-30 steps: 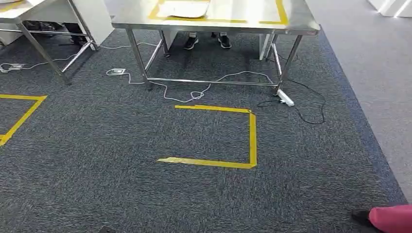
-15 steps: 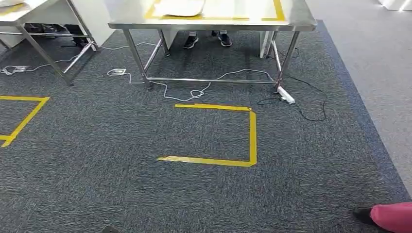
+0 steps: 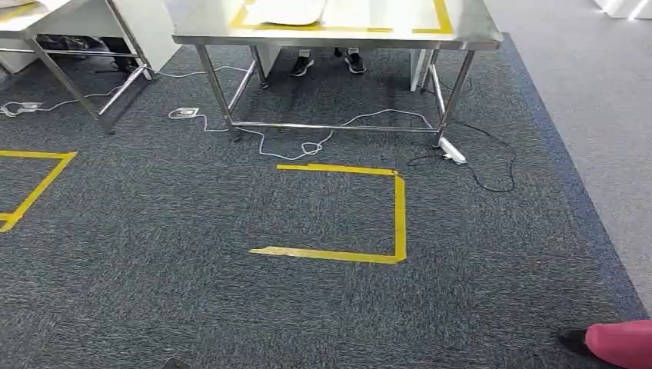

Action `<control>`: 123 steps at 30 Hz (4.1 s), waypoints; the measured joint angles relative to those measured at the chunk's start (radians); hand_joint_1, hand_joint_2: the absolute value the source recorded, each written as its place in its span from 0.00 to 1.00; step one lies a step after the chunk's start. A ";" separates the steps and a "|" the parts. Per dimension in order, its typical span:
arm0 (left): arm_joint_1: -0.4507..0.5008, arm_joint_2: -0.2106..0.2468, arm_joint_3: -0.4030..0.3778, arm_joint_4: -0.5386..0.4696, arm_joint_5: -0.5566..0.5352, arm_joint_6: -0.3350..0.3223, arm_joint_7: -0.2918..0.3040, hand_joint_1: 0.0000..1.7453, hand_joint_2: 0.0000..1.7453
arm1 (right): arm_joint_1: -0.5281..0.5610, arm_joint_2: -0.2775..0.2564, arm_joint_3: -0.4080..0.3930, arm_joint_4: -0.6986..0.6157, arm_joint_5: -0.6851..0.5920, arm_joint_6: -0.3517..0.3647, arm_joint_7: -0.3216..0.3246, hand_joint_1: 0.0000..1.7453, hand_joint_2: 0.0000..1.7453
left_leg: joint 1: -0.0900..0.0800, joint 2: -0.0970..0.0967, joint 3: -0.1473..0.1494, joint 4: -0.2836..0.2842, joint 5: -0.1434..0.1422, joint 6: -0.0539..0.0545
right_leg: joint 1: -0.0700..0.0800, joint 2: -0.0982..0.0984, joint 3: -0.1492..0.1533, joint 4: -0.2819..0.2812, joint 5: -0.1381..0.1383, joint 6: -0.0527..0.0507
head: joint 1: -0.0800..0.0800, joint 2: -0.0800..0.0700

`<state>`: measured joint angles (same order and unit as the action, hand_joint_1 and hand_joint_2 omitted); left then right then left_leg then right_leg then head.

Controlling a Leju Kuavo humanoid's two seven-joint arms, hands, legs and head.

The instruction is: Take the parts from the cabinet and place them on the table.

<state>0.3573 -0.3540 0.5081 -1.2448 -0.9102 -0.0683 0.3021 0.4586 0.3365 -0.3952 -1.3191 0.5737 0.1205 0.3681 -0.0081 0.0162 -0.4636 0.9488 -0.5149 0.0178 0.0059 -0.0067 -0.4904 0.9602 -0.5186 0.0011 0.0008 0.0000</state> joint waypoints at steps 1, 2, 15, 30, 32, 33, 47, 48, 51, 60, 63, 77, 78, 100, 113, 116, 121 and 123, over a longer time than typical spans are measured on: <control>0.000 0.000 0.000 0.000 -0.001 0.000 0.000 0.00 0.00 | 0.001 0.000 0.000 -0.001 -0.003 -0.004 0.003 0.00 0.00 | 0.000 0.000 0.000 0.000 0.000 0.000 | 0.000 0.000 0.000 0.000 0.000 0.000 | 0.000 0.000; 0.000 0.000 0.000 0.000 -0.001 0.000 0.000 0.00 0.00 | 0.001 0.000 0.000 -0.001 -0.006 -0.006 0.005 0.00 0.00 | 0.000 0.000 0.000 0.000 0.000 0.000 | 0.000 0.000 0.000 0.000 0.000 0.000 | 0.000 0.000; 0.016 -0.002 -0.009 0.000 0.010 -0.097 -0.225 0.00 0.00 | 0.032 0.000 0.001 -0.034 -0.027 -0.012 0.009 0.00 0.00 | -0.001 0.000 -0.001 0.001 -0.001 0.001 | -0.001 0.000 0.000 0.000 0.000 0.000 | 0.000 0.000; 0.014 -0.002 -0.005 0.006 -0.043 -0.135 -0.274 0.00 0.00 | 0.036 0.000 0.001 -0.041 -0.032 -0.018 0.008 0.00 0.00 | -0.001 0.000 -0.001 0.001 -0.001 0.001 | -0.001 0.000 0.000 0.000 0.000 0.000 | 0.000 0.000; 0.012 -0.003 0.000 0.010 -0.072 -0.144 -0.281 0.00 0.00 | 0.036 0.000 0.001 -0.041 -0.032 -0.017 0.006 0.00 0.00 | -0.001 0.000 -0.001 0.002 -0.001 0.001 | -0.002 0.000 0.000 0.000 0.000 0.000 | 0.000 0.000; 0.012 -0.002 0.002 0.011 -0.082 -0.146 -0.282 0.00 0.00 | 0.035 0.000 0.001 -0.041 -0.031 -0.017 0.005 0.00 0.00 | -0.006 -0.001 -0.003 0.010 -0.005 0.010 | -0.006 -0.001 0.000 -0.002 0.003 0.006 | 0.000 0.000; 0.016 -0.003 0.020 0.019 -0.132 -0.159 -0.263 0.00 0.00 | 0.036 -0.001 -0.006 -0.041 -0.019 -0.006 -0.008 0.00 0.00 | 0.030 -0.008 0.061 -0.017 -0.047 -0.002 | -0.043 0.003 -0.095 0.095 0.047 0.074 | 0.012 0.000; 0.018 -0.002 0.021 0.019 -0.132 -0.159 -0.263 0.00 0.00 | 0.035 -0.001 -0.006 -0.040 -0.019 -0.006 -0.008 0.00 0.00 | 0.030 -0.006 0.072 -0.018 -0.057 -0.014 | -0.044 0.005 -0.073 0.063 0.046 0.086 | 0.013 0.000; 0.013 -0.003 0.023 0.019 -0.132 -0.159 -0.261 0.00 0.00 | 0.037 -0.001 -0.008 -0.039 -0.019 -0.004 -0.008 0.00 0.00 | 0.027 -0.006 0.087 -0.009 -0.075 -0.033 | -0.034 0.004 -0.068 0.056 -0.004 0.026 | 0.011 0.000; 0.023 -0.003 0.023 0.019 -0.125 -0.163 -0.250 0.00 0.00 | 0.040 0.000 -0.016 -0.041 -0.019 -0.004 -0.010 0.00 0.00 | 0.020 -0.009 -0.222 0.315 -0.209 -0.030 | -0.023 0.019 0.089 -0.009 -0.069 -0.008 | -0.009 0.000; 0.026 -0.003 0.022 0.019 -0.120 -0.165 -0.247 0.00 0.00 | 0.039 0.000 -0.017 -0.042 -0.019 -0.004 -0.010 0.00 0.00 | -0.001 -0.010 -0.223 0.151 -0.017 0.014 | -0.015 0.018 0.154 -0.026 -0.110 -0.010 | -0.014 0.000; 0.018 -0.003 0.004 -0.009 0.077 -0.068 -0.071 0.00 0.00 | 0.034 0.000 -0.013 -0.063 -0.022 0.000 0.012 0.00 0.00 | -0.030 -0.027 -0.158 0.105 0.063 0.041 | 0.017 0.013 0.050 0.146 -0.157 -0.019 | 0.001 0.000; 0.018 -0.003 0.004 -0.011 0.092 -0.062 -0.063 0.00 0.00 | 0.033 0.000 -0.013 -0.063 -0.022 0.000 0.013 0.00 0.00 | -0.035 -0.028 -0.156 0.104 0.063 0.042 | 0.031 0.011 0.069 0.063 -0.113 -0.046 | 0.001 0.000; 0.019 -0.003 0.009 -0.027 0.223 0.010 0.022 0.00 0.00 | 0.028 -0.002 -0.020 -0.063 -0.007 0.021 0.024 0.00 0.00 | -0.029 -0.034 -0.147 0.082 0.066 0.034 | 0.032 0.016 0.061 0.007 -0.079 -0.028 | -0.009 0.000; 0.019 -0.003 0.008 -0.027 0.216 0.011 0.032 0.00 0.00 | 0.016 -0.002 -0.027 -0.053 0.010 0.030 0.024 0.00 0.00 | -0.029 -0.034 -0.147 0.082 0.062 0.033 | 0.032 0.016 0.061 0.007 -0.083 -0.029 | -0.009 0.000; 0.019 -0.003 0.007 -0.028 0.216 0.011 0.036 0.00 0.00 | 0.015 -0.002 -0.027 -0.053 0.010 0.031 0.024 0.00 0.00 | -0.029 -0.034 -0.147 0.082 0.062 0.033 | 0.032 0.016 0.061 0.007 -0.083 -0.029 | -0.009 0.000; 0.019 -0.003 0.007 -0.028 0.216 0.011 0.036 0.00 0.00 | 0.015 -0.002 -0.028 -0.051 0.011 0.031 0.024 0.00 0.00 | -0.030 -0.034 -0.147 0.082 0.062 0.033 | 0.031 0.017 0.061 0.007 -0.084 -0.029 | -0.009 0.000; 0.019 -0.003 0.007 -0.028 0.216 0.011 0.036 0.00 0.00 | 0.015 -0.002 -0.028 -0.050 0.011 0.031 0.024 0.00 0.00 | -0.030 -0.034 -0.147 0.082 0.062 0.033 | 0.031 0.016 0.061 0.007 -0.084 -0.029 | -0.009 0.000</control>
<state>0.3766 -0.3571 0.5154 -1.2730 -0.6947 -0.0568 0.3380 0.4732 0.3349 -0.4234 -1.3691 0.5844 0.1511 0.3922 -0.0378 -0.0181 -0.6107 1.0305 -0.4531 0.0509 0.0372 0.0098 -0.4293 0.9669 -0.6024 -0.0277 -0.0084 -0.0004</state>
